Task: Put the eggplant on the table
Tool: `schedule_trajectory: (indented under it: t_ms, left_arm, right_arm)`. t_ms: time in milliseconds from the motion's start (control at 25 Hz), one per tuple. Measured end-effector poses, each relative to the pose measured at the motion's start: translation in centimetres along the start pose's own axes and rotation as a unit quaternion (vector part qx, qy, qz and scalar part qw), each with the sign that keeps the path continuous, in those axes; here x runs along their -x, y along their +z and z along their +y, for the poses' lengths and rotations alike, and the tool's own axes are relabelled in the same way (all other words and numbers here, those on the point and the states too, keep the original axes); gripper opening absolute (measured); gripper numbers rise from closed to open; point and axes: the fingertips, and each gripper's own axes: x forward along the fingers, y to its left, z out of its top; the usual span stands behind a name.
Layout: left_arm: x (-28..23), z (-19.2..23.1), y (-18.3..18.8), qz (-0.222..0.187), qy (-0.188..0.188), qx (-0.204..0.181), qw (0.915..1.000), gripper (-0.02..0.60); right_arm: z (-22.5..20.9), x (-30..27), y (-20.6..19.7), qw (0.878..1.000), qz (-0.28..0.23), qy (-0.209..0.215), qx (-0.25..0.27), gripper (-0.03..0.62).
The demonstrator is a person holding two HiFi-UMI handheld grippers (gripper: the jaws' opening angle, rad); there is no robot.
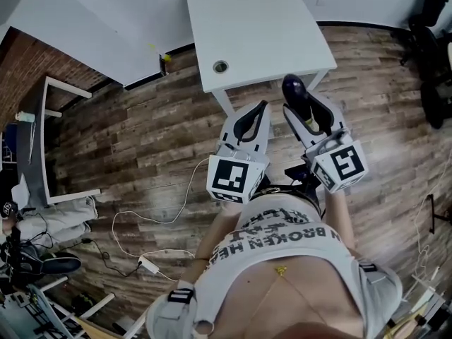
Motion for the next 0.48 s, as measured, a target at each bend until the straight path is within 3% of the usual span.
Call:
schedule_trajectory:
  t_ms: [480]
  left_arm:
    - [-0.5,5.1,-0.4,0.004,-0.005,0.006,1.0000,0.006]
  right_arm:
    - [0.7,-4.7,-0.8,1.000,0.016,-0.008,0.006,0.198]
